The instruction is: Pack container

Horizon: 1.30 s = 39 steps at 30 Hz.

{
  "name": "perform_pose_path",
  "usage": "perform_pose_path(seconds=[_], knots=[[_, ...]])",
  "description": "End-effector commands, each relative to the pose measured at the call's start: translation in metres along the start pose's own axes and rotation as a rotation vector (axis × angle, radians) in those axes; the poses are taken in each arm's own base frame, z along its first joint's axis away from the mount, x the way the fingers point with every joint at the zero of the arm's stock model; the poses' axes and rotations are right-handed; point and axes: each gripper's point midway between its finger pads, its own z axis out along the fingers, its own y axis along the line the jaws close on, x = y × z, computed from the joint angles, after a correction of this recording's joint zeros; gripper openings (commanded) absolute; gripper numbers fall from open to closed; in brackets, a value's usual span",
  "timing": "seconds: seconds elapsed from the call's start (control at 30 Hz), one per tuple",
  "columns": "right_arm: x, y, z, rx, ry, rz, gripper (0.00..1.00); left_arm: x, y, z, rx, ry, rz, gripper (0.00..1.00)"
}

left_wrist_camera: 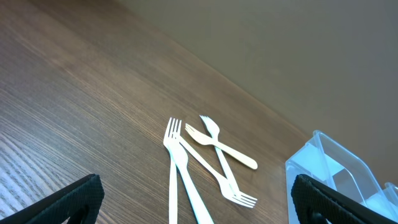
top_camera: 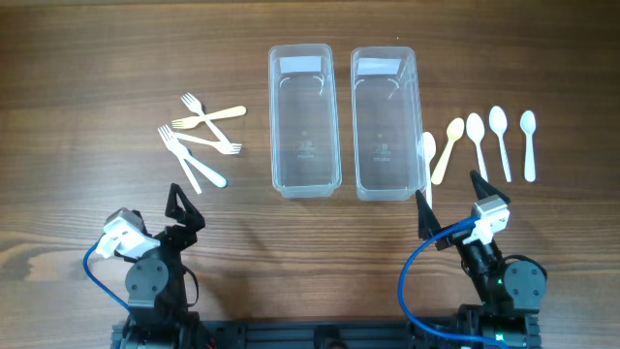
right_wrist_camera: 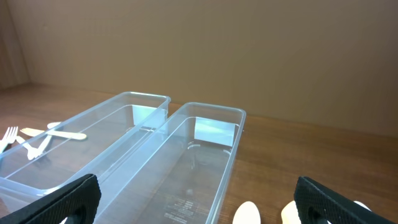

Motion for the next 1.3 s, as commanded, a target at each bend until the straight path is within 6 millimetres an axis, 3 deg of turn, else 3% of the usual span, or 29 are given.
perform_pose_path(seconds=[0.0, 1.17, 1.27], knots=[[-0.001, -0.001, 0.0, 0.005, -0.006, 0.017, 1.0, 0.003, 0.0, 0.001, 0.007, 0.007, 0.0, 1.0], [-0.002, -0.002, 0.0, 0.012, -0.008, 0.018, 1.0, 0.002, 0.0, 0.001, 0.008, 0.005, -0.001, 1.0], [-0.001, 0.003, 0.0, -0.015, -0.005, 0.227, 1.0, 0.015, -0.012, 0.0, 0.08, 0.073, 0.0, 1.0]])
